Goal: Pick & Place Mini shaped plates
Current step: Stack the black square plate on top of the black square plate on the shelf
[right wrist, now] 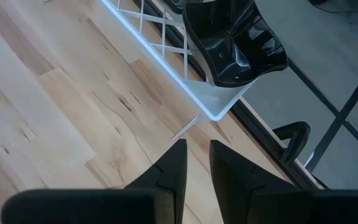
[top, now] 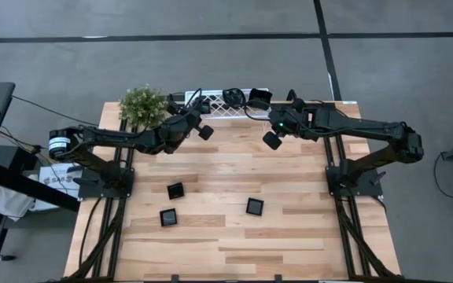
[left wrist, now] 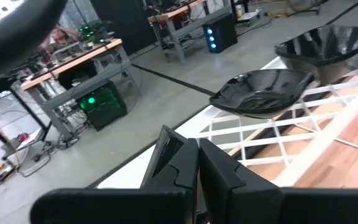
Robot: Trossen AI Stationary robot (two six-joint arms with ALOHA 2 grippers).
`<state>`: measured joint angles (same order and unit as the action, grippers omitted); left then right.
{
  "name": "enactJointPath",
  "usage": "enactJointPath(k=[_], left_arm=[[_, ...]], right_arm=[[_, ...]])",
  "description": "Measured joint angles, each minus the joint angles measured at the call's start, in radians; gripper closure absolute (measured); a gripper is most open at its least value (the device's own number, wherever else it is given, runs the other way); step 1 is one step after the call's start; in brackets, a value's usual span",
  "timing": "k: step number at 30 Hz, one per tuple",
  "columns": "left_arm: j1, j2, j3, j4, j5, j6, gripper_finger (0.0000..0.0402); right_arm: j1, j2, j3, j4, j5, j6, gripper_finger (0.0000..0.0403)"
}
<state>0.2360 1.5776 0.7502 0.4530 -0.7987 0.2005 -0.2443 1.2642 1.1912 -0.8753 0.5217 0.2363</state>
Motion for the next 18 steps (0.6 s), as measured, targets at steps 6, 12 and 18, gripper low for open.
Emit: enactJointPath(k=[6,12,18], left_arm=[[0.000,0.004,0.000,0.004,-0.008,0.000,0.0392],[0.000,0.005,0.000,0.019,-0.008,0.000,0.0392],[0.000,0.030,0.000,0.063,-0.010,0.008,0.0392]], right_arm=[[0.000,0.000,0.000,0.000,0.000,0.000,0.0339],[0.000,0.000,0.000,0.000,0.000,0.000,0.0339],[0.000,0.000,0.000,0.000,0.000,0.000,0.0339]])
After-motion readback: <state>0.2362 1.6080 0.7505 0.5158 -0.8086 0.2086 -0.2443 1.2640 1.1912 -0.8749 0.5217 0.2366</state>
